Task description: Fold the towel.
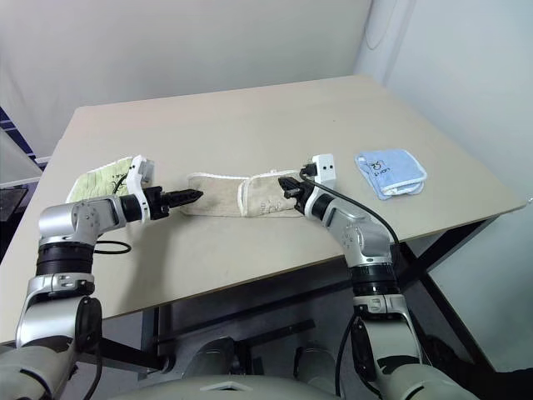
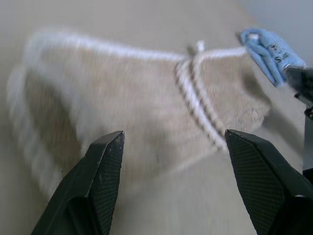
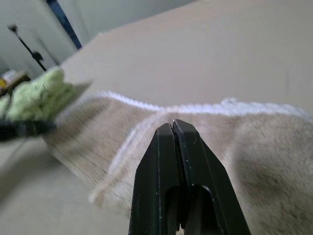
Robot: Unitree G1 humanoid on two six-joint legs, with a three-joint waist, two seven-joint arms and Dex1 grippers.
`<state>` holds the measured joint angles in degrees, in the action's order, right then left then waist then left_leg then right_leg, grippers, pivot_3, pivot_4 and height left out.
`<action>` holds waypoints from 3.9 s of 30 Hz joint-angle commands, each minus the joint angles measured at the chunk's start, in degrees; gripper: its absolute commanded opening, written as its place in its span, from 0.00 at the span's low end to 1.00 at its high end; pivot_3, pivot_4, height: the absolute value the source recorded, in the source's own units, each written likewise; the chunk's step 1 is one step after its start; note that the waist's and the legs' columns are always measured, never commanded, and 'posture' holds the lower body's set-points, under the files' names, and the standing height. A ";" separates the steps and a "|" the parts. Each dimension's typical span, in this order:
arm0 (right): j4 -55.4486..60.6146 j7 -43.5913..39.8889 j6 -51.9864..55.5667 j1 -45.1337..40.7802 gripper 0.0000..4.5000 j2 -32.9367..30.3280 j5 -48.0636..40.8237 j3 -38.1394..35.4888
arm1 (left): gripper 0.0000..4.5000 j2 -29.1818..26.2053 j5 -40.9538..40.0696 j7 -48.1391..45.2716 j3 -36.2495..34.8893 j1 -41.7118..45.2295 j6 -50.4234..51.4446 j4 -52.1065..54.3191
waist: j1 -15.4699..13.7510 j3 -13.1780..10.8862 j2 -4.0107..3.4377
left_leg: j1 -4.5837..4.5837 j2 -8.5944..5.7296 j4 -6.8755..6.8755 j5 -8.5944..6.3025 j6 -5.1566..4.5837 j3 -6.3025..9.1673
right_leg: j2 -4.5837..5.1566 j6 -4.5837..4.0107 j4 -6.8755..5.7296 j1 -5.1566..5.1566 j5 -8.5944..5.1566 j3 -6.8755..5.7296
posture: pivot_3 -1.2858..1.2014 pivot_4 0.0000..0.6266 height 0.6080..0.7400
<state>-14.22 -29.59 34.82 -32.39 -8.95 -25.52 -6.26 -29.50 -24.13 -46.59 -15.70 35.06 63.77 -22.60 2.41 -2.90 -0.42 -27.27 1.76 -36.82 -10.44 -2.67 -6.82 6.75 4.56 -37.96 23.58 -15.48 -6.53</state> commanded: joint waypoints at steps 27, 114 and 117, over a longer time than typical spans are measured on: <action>-1.97 3.15 -1.07 -1.47 0.00 1.19 -0.94 -3.40 | 0.65 4.49 -3.17 16.30 -6.82 8.29 4.55 -14.63 | -1.58 0.03 0.05 | 0.14 0.09 0.84 0.26 0.42 -0.90 | 0.12 -0.43 0.08 0.66 0.50 0.19 | 0.52 0.00 0.85; -16.30 2.34 -15.27 -7.31 0.00 -2.43 1.39 -2.86 | 0.01 27.34 24.20 2.16 19.85 23.57 -73.72 -47.74 | -1.32 0.00 0.07 | 0.20 0.17 0.30 0.30 -0.12 -0.80 | -0.01 -0.16 0.75 0.51 1.44 -0.07 | 0.52 0.00 0.85; -27.66 1.06 -18.11 -9.86 0.00 -1.06 4.18 -1.82 | 0.01 27.81 25.77 6.97 19.69 23.18 -73.81 -50.04 | -1.26 0.00 0.07 | 0.21 0.19 0.22 0.29 -0.13 -0.80 | -0.02 -0.14 0.72 0.52 1.46 -0.07 | 0.52 0.00 0.85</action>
<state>-38.09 -27.45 18.92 -40.15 -10.57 -22.64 -8.52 -1.77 0.59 -42.11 3.82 57.78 -8.50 -72.39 1.15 -2.89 -0.35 -27.05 1.95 -36.65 -10.16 -2.81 -7.60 6.74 4.43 -37.26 24.14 -14.02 -6.61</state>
